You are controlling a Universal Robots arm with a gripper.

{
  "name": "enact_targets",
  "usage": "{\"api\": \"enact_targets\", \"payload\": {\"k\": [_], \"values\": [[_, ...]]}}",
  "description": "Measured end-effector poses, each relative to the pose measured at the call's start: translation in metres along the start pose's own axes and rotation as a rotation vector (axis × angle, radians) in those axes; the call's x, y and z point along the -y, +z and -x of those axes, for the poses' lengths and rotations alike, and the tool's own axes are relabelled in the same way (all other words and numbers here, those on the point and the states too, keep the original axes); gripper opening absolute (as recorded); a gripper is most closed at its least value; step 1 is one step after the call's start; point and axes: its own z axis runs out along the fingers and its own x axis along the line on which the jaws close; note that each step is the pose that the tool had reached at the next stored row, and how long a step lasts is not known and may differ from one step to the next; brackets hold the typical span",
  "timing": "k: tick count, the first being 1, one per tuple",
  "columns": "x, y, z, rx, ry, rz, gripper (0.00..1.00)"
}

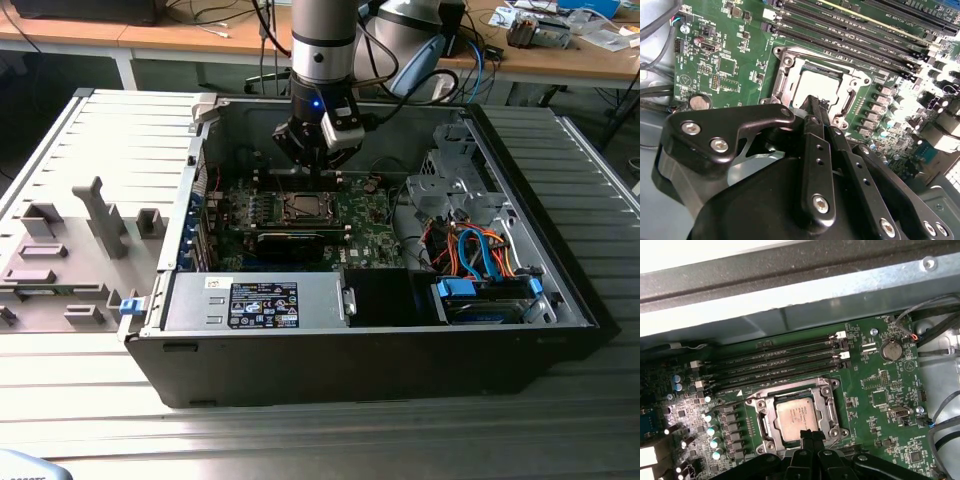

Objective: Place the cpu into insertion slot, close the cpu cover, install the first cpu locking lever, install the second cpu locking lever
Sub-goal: 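Install the first cpu locking lever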

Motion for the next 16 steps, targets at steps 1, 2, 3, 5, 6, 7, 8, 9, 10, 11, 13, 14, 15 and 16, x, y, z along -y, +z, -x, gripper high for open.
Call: {"api": "enact_targets", "payload": {"k": [1,2,3,5,6,7,8,9,10,11,13,14,15,16], "values": [[0.0,0.0,0.0,0.0001,-0.003,0.0,0.11],[0.0,0.0,0.0,0.0002,-0.006,0.0001,0.11],[0.0,0.0,0.0,0.0004,-0.009,0.0002,0.11],[0.0,0.0,0.0,0.0006,-0.015,0.0004,0.11],[0.0,0.0,0.0,0.0007,-0.017,0.0005,0.11],[0.0,0.0,0.0,0.0008,-0.021,0.0006,0.11],[0.0,0.0,0.0,0.0009,-0.023,0.0006,0.11],[0.0,0.0,0.0,0.001,-0.026,0.0007,0.11],[0.0,0.0,0.0,0.0012,-0.029,0.0008,0.11],[0.0,0.0,0.0,0.0013,-0.032,0.0009,0.11],[0.0,0.0,0.0,0.0015,-0.037,0.0011,0.11],[0.0,0.0,0.0,0.0016,-0.04,0.0011,0.11],[0.0,0.0,0.0,0.0018,-0.044,0.0012,0.11],[0.0,0.0,0.0,0.0019,-0.047,0.0013,0.11]]}}
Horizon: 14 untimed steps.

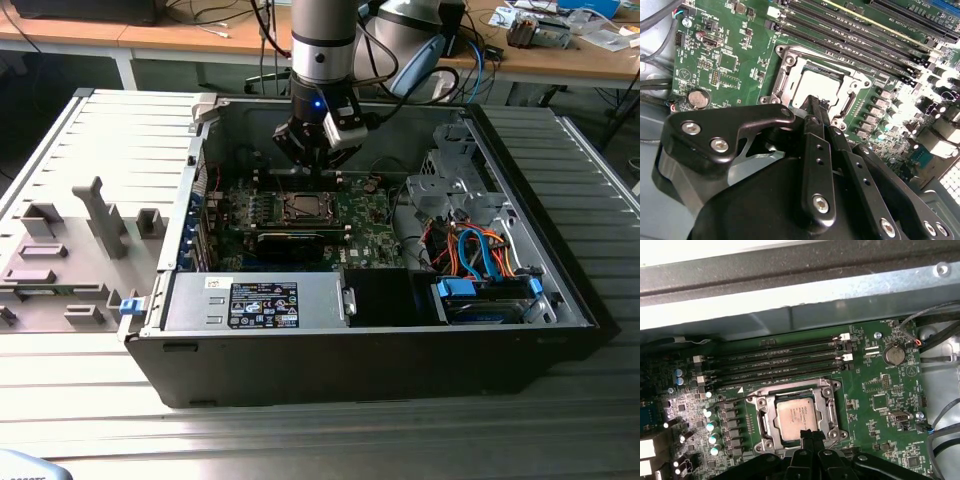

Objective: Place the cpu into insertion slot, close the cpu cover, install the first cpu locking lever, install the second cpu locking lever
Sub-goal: 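Install the first cpu locking lever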

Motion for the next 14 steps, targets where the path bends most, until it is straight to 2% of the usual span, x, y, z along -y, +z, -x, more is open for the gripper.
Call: {"api": "enact_targets", "payload": {"k": [14], "values": [[0.0,0.0,0.0,0.0012,-0.031,0.0009,0.11]]}}
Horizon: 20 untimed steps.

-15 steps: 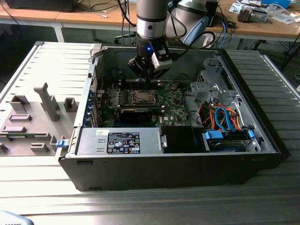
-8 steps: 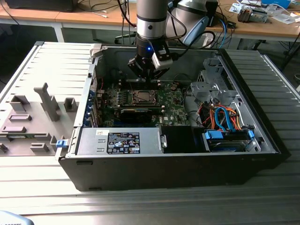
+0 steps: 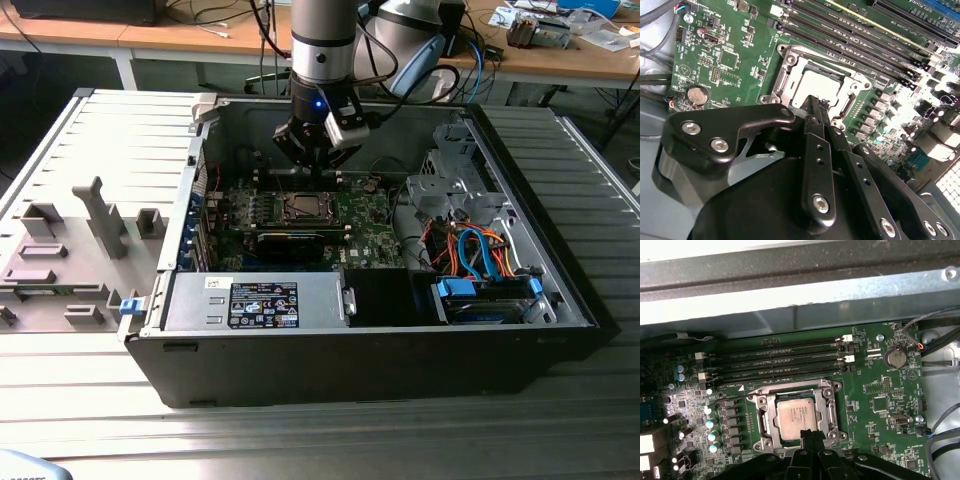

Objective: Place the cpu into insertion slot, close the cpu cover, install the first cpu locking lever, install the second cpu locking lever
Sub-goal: 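Install the first cpu locking lever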

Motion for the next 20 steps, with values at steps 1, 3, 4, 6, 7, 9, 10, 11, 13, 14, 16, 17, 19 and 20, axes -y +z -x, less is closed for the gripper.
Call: {"api": "enact_targets", "payload": {"k": [1,3,4,6,7,9,10,11,13,14,16,17,19,20], "values": [[0.0,0.0,0.0,0.0001,-0.003,0.0001,0.11],[0.0,0.0,0.0,0.0004,-0.009,0.0003,0.11],[0.0,0.0,0.0,0.0004,-0.01,0.0004,0.11],[0.0,0.0,0.0,0.0006,-0.015,0.0004,0.11],[0.0,0.0,0.0,0.0007,-0.017,0.0005,0.11],[0.0,0.0,0.0,0.0008,-0.021,0.0006,0.11],[0.0,0.0,0.0,0.0009,-0.024,0.0006,0.11],[0.0,0.0,0.0,0.001,-0.026,0.0007,0.11],[0.0,0.0,0.0,0.0012,-0.029,0.0008,0.11],[0.0,0.0,0.0,0.0014,-0.033,0.0009,0.11],[0.0,0.0,0.0,0.0015,-0.037,0.001,0.11],[0.0,0.0,0.0,0.0016,-0.041,0.0012,0.11],[0.0,0.0,0.0,0.0018,-0.045,0.0013,0.11],[0.0,0.0,0.0,0.0019,-0.047,0.0013,0.11]]}}
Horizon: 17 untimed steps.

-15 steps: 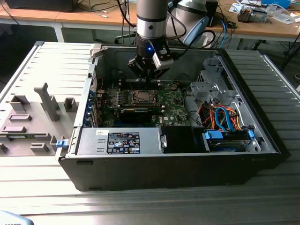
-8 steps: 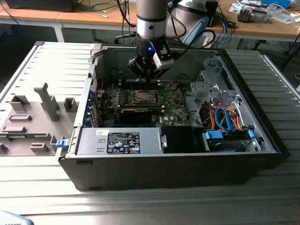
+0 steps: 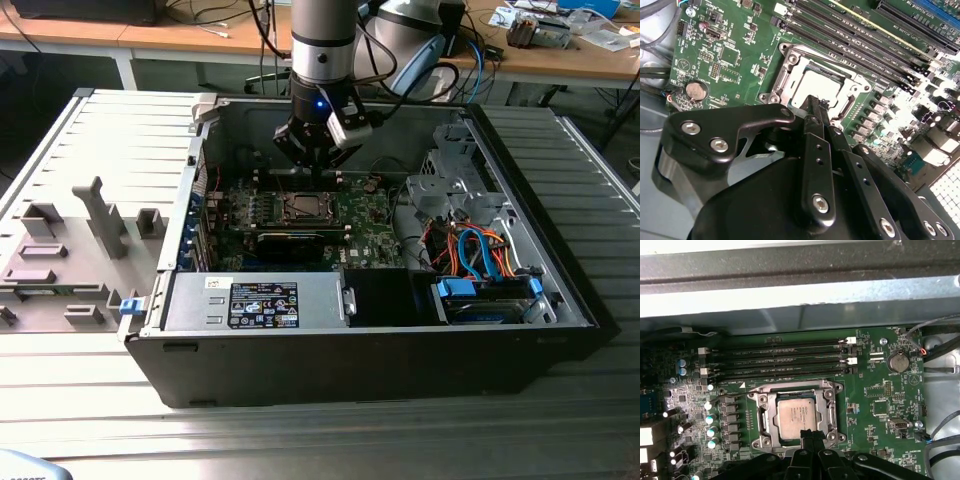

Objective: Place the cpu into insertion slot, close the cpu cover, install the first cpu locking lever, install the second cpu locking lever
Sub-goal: 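Install the first cpu locking lever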

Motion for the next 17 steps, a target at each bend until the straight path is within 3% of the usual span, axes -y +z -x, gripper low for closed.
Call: {"api": "enact_targets", "payload": {"k": [17], "values": [[0.0,0.0,0.0,0.0017,-0.041,0.0012,0.11]]}}
